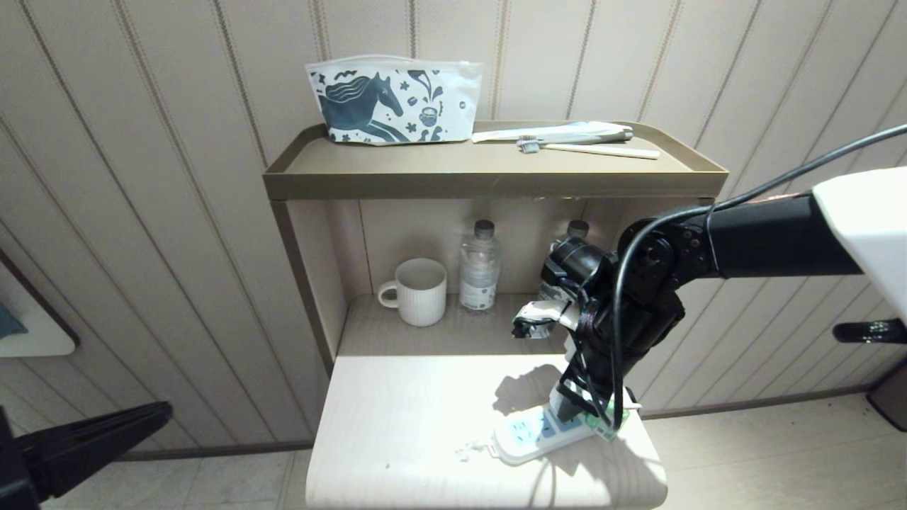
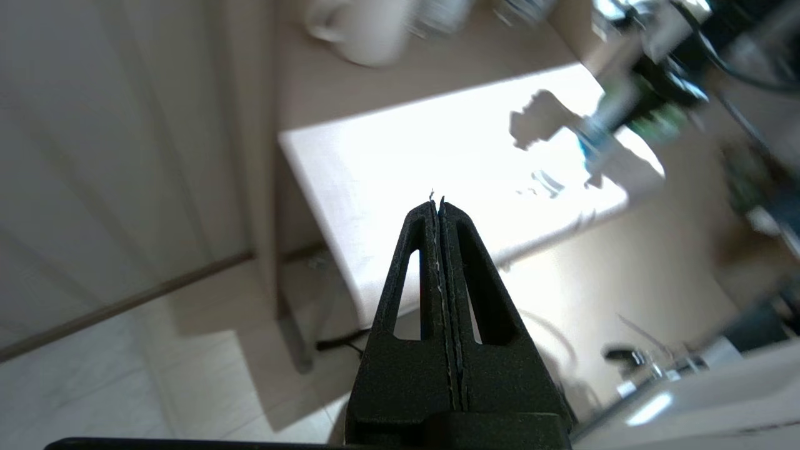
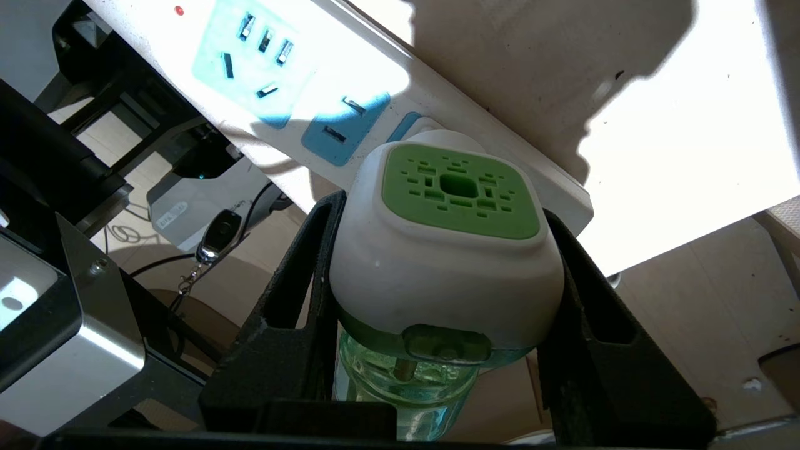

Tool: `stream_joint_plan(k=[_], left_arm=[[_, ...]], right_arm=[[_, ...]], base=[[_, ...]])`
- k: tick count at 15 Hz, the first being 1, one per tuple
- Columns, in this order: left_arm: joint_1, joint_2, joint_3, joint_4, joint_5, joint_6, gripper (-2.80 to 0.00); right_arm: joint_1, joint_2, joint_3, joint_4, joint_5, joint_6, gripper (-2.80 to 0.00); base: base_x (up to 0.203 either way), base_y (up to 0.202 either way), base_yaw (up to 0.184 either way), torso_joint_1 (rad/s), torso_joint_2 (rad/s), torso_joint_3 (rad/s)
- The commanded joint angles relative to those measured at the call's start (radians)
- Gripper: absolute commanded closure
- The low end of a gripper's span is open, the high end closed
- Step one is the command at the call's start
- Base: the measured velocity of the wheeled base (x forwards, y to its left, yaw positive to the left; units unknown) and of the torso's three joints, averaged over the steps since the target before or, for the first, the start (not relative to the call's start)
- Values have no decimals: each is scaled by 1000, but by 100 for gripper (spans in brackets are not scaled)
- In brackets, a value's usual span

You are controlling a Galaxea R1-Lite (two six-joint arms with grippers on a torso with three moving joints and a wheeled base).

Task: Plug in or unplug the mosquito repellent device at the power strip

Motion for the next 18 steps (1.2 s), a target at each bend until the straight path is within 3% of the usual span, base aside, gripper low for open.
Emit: stream_joint_plan(k=[1, 3, 6, 8, 12, 18], left_arm=[[-342, 306, -5, -188, 218, -7, 0], [-497, 545, 4, -428, 372, -11, 0], [-617, 879, 6, -792, 545, -7, 0], [-708, 1040, -19, -960, 635, 0, 0], [-811, 1231, -198, -1047, 743, 6, 0], [-826, 1373, -301, -1031, 759, 11, 0]], right_arm=[[0, -1, -1, -1, 0, -2, 0], [0, -9, 1, -1, 1, -2, 0], [-2, -21, 0, -1, 3, -2, 0], [-2, -25, 0, -1, 3, -2, 0], [-2, -29, -1, -1, 4, -2, 0], [1, -17, 0, -3, 8, 4, 0]], base=[[0, 0, 0, 0, 0, 0], [0, 0, 0, 0, 0, 0], [0, 0, 0, 0, 0, 0], [0, 0, 0, 0, 0, 0], [0, 0, 0, 0, 0, 0], [0, 0, 0, 0, 0, 0]])
